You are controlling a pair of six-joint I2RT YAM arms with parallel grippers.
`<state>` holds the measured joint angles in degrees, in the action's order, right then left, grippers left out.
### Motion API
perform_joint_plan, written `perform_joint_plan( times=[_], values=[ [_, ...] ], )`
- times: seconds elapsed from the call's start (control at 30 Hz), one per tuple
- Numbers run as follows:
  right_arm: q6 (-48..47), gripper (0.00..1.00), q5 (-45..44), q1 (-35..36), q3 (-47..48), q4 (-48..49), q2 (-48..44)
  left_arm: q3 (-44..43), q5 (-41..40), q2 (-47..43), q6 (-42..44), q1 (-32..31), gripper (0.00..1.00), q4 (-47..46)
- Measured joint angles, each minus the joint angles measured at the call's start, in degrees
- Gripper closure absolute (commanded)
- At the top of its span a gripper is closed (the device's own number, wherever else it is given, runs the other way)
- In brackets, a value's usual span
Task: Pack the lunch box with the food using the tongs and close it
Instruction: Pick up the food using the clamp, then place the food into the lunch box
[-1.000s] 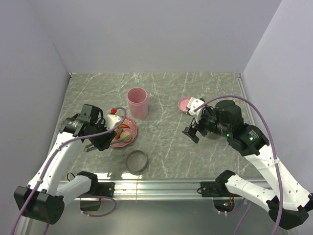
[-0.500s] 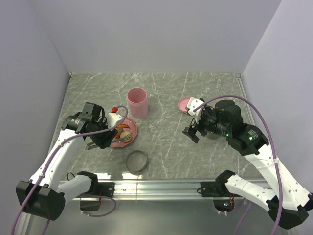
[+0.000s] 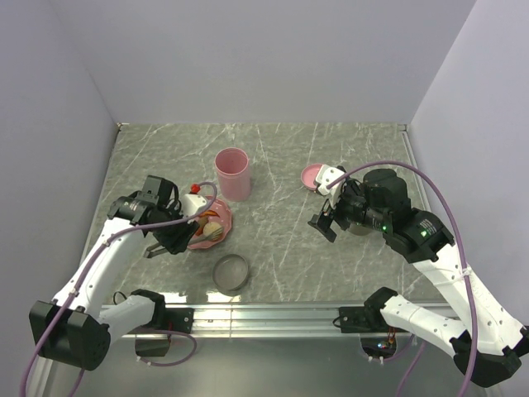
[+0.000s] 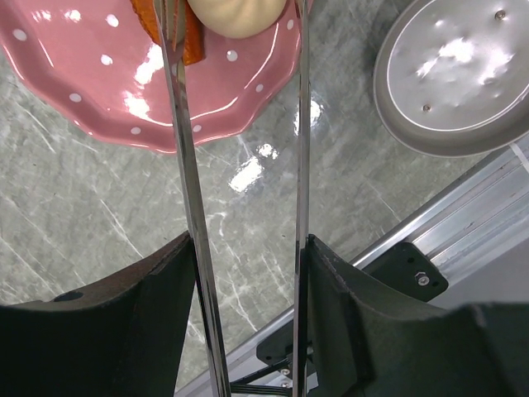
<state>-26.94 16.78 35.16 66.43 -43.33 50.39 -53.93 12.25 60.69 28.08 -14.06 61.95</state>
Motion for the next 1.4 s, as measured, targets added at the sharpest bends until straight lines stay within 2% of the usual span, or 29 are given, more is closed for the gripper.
perform_joint_plan(
  times=[0.2,0.53,1.0,1.4],
  values=[
    [0.0,0.00,0.0,-0.1,0.0,0.0,0.0,0.3,-0.1,1.4,0.0,0.0,0.42,0.0],
    [-0.2,0.00,-0.2,-0.1,0.0,0.0,0.0,0.3,-0.1,1.8,-0.1,0.0,0.58,0.0],
    [-0.2,0.00,-0.2,-0.1,0.0,0.0,0.0,-4.1,0.3,0.7,-2.2,0.0,0.71,1.8],
    [0.1,0.00,-0.2,-0.1,0.0,0.0,0.2,-20.0,9.1,0.2,-4.8,0.0,0.73,4.7]
  ],
)
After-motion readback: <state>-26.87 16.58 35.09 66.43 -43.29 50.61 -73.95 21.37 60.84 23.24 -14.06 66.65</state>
